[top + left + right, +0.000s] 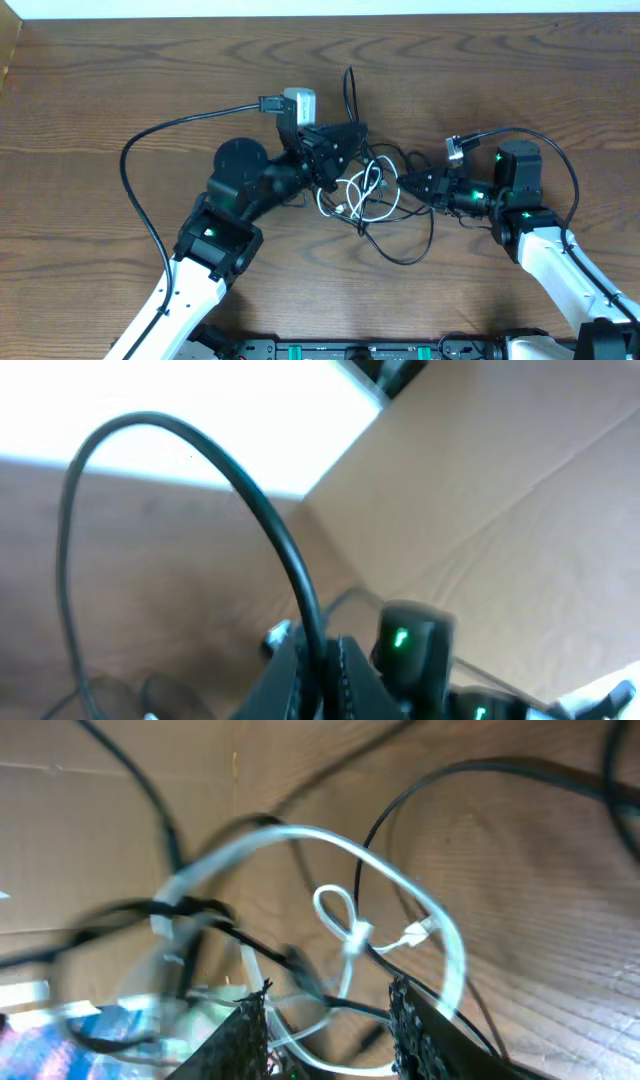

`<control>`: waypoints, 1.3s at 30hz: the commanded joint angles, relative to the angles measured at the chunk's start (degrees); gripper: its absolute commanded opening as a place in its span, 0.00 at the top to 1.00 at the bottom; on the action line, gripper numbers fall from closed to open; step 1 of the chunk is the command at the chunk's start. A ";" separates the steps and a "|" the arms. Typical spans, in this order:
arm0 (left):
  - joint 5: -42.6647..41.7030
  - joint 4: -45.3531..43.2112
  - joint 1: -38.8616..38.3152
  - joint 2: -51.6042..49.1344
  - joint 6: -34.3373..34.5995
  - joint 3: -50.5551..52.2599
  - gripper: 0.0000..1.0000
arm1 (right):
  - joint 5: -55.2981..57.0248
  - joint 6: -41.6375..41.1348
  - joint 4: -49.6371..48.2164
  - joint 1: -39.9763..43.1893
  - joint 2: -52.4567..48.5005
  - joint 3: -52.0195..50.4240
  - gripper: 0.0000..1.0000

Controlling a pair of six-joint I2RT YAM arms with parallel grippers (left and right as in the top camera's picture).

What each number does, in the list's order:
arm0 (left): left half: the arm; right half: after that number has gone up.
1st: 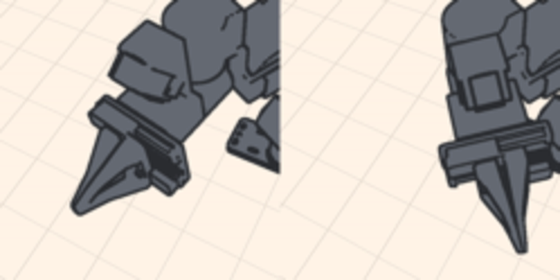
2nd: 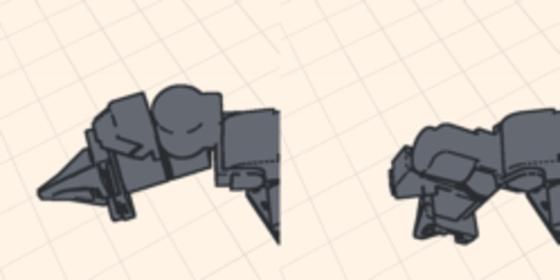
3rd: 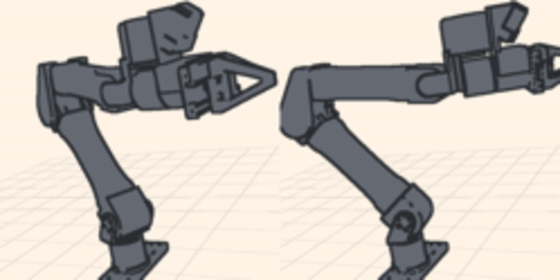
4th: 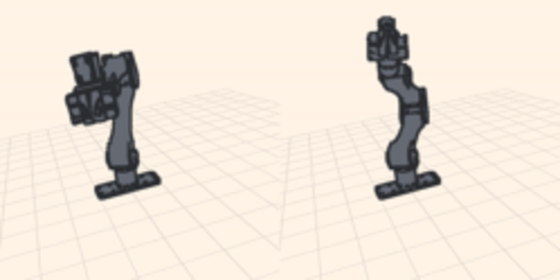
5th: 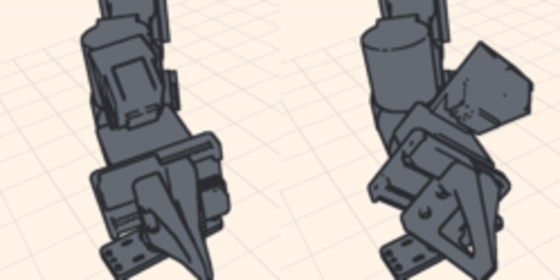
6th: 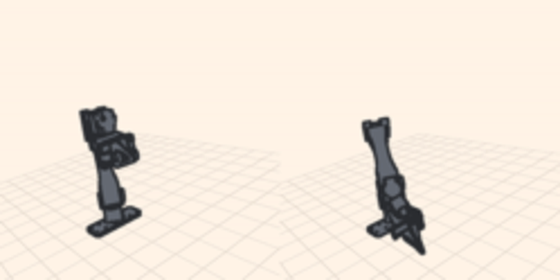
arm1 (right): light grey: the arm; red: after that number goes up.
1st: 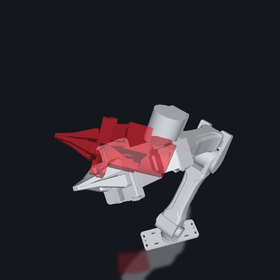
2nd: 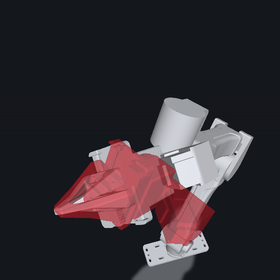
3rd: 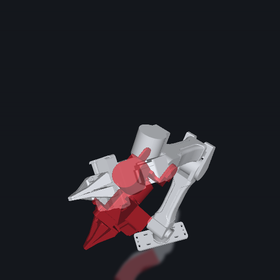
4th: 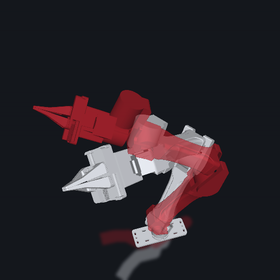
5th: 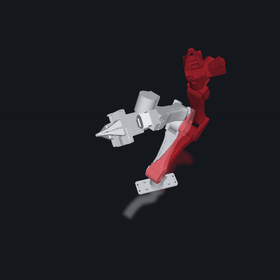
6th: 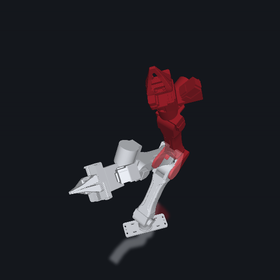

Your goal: Untangle cables

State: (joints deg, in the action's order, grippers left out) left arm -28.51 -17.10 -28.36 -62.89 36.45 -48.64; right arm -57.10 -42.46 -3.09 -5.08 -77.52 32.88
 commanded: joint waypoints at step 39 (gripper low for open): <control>-2.03 -17.66 7.08 -0.72 12.07 -2.38 0.92 | 7.48 -32.94 -33.24 -12.26 -0.28 0.07 0.58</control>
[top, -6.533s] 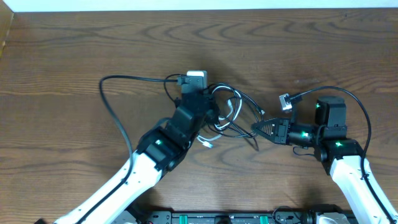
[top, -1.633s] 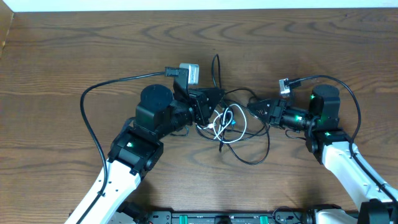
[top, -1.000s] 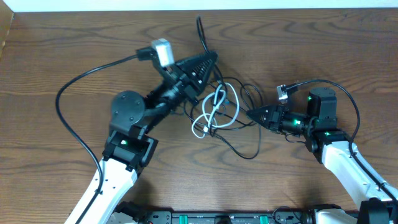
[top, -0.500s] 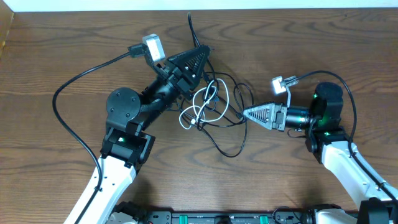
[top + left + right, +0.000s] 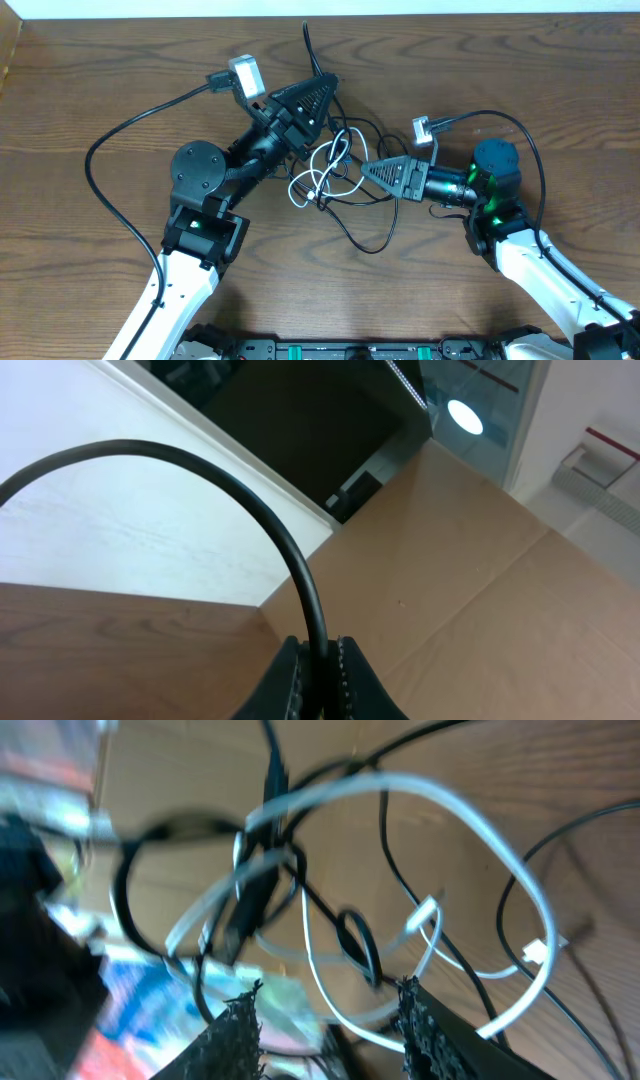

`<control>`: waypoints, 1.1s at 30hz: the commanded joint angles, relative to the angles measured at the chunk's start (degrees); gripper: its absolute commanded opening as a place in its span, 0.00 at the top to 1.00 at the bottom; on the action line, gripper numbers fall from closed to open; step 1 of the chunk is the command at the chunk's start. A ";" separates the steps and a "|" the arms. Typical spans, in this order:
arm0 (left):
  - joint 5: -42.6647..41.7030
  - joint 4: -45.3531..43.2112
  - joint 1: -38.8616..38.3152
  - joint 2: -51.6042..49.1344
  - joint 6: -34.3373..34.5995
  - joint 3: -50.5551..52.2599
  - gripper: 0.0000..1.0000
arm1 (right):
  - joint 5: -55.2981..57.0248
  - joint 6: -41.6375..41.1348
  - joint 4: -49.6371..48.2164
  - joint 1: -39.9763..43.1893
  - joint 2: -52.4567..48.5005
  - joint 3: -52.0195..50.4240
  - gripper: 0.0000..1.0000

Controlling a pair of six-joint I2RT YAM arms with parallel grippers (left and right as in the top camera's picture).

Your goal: Untangle cables

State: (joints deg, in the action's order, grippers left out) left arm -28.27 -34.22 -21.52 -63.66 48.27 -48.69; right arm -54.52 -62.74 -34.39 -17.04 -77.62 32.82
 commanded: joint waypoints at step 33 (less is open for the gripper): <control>-11.02 -0.57 0.17 0.04 -2.73 -2.34 0.92 | 14.64 -25.14 -10.45 -8.79 -0.46 0.13 0.70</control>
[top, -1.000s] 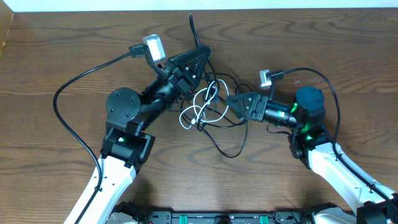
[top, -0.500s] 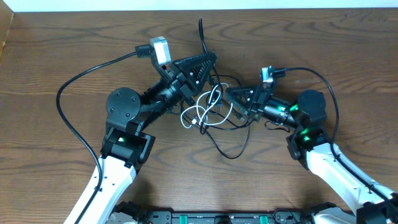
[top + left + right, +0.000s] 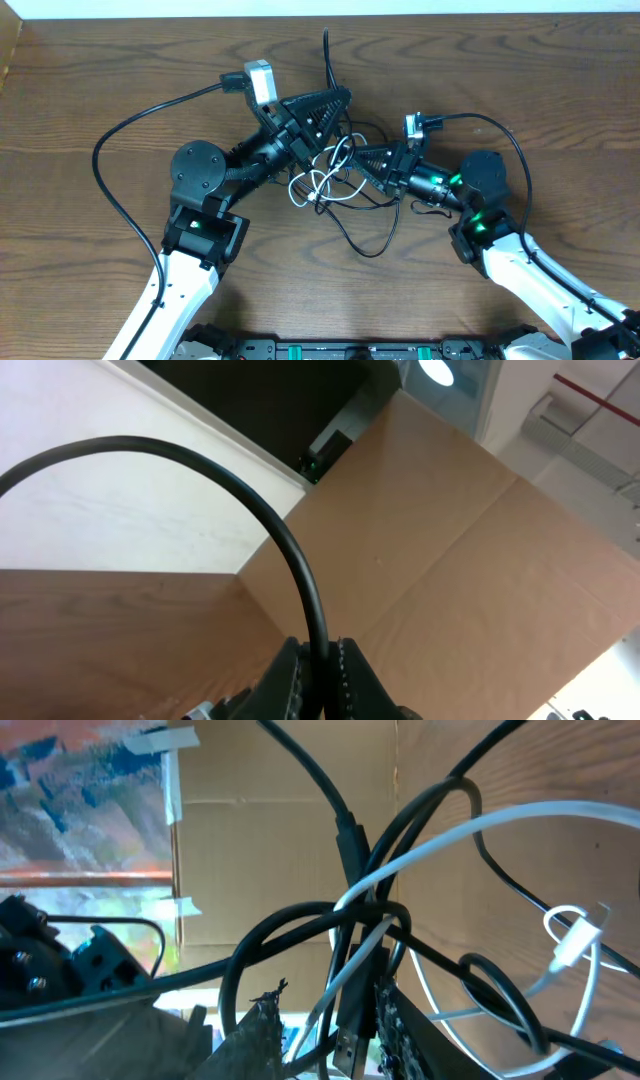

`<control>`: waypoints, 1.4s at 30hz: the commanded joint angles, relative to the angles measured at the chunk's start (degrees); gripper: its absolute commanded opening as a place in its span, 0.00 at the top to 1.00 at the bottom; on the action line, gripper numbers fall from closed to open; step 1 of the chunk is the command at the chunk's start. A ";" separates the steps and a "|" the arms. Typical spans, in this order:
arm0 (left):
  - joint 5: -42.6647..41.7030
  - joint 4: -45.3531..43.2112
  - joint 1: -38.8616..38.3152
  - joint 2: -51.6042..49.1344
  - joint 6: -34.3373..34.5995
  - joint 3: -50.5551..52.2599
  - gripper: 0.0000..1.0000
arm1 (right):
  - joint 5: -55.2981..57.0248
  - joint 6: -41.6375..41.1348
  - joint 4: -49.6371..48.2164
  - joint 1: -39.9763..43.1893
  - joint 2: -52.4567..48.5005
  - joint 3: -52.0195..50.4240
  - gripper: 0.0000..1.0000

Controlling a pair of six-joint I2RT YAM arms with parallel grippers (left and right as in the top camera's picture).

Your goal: Untangle cables

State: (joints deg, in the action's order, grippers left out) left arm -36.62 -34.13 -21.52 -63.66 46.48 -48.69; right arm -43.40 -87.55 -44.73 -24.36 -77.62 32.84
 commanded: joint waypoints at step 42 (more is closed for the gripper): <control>-5.95 -7.37 19.21 2.40 5.07 -2.34 0.88 | 26.62 49.09 52.17 11.74 -1.20 0.13 0.99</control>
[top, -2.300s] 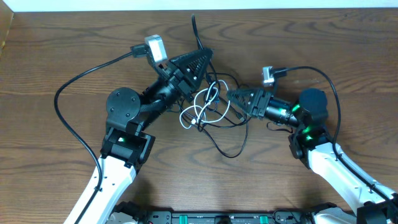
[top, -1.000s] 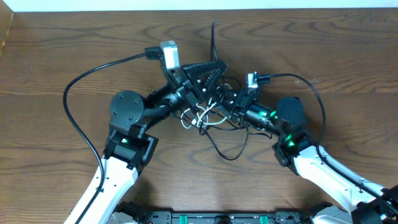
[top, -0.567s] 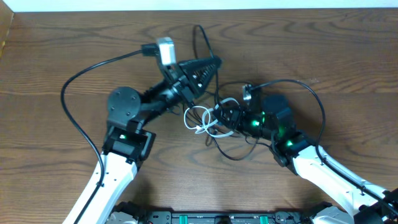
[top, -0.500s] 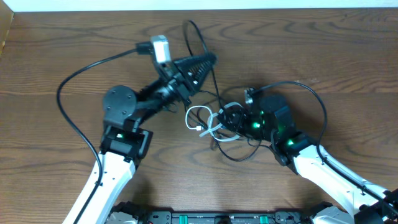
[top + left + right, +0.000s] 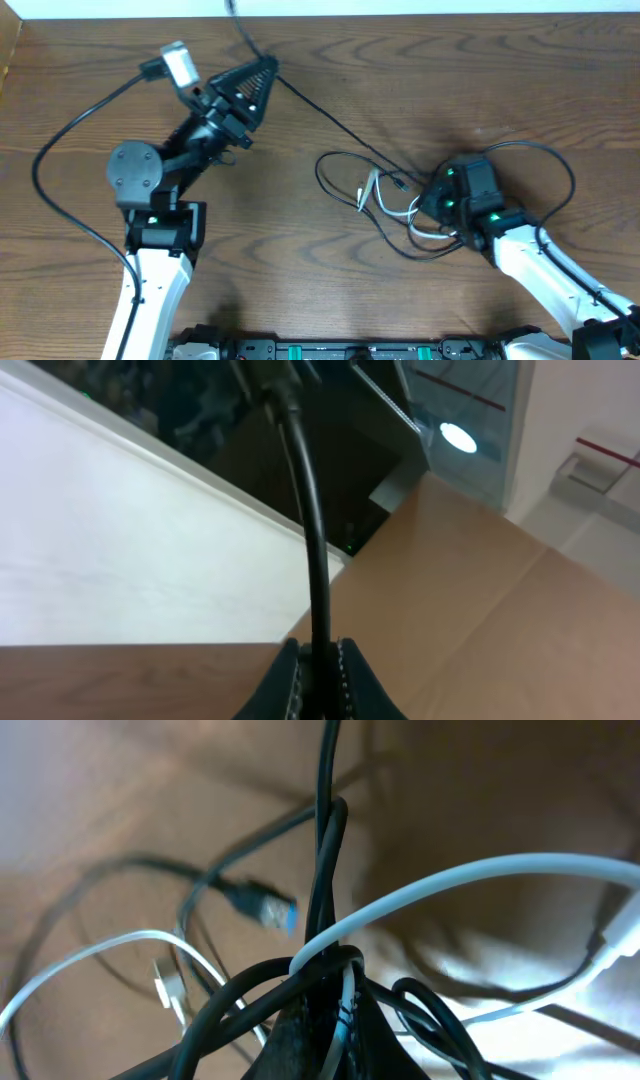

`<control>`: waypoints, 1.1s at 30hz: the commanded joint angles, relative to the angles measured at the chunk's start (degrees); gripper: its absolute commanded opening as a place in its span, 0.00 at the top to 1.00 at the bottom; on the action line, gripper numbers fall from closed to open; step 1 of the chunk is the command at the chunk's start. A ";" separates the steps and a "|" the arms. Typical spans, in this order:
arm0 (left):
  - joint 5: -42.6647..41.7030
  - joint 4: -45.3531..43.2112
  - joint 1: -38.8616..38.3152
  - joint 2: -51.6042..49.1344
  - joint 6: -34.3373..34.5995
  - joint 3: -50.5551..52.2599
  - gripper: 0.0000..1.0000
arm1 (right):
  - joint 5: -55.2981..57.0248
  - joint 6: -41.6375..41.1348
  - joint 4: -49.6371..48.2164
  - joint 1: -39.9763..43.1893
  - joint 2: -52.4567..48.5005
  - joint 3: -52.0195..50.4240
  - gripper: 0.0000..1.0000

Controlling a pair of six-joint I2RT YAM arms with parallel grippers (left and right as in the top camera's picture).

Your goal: Untangle cables

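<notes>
A black cable (image 5: 340, 125) runs taut from my left gripper (image 5: 266, 68) at the upper left down to the tangle (image 5: 385, 200) right of centre. In the left wrist view the left gripper (image 5: 318, 652) is shut on that black cable (image 5: 310, 540), which rises straight up from the fingers. My right gripper (image 5: 428, 202) is at the tangle's right side. In the right wrist view the right gripper (image 5: 328, 1010) is shut on a bundle of black strands and a white cable (image 5: 470, 875). A black USB plug (image 5: 262, 906) and a white connector (image 5: 165, 985) lie beyond.
The wooden table (image 5: 300, 260) carries only the cables. The left wrist camera's own black lead (image 5: 60, 160) loops out to the left of the left arm. A cardboard wall (image 5: 480, 610) stands behind the table in the left wrist view.
My left gripper has moved from beside the tangle to the upper left, and its black cable now runs out taut. My right gripper has shut on the bundle and sits lower and farther right.
Both grippers were at the tangle mid-table, the left shut on a black cable, the right open facing the knot. The left then held its cable farther back while the right's open jaws came around the knot. Now the arms stand apart with the black cable stretched between.
</notes>
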State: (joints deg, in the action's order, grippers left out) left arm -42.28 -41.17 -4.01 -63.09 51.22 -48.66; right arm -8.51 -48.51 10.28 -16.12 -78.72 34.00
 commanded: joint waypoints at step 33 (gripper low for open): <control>-11.82 36.04 -14.23 -0.26 -34.40 -2.25 0.12 | -75.06 -2.89 -55.25 11.23 3.91 -1.05 0.99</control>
State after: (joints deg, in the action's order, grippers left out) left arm -56.97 -7.55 -16.53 -63.05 26.48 -49.80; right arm -83.81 -46.92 -44.91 -4.62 -74.63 32.93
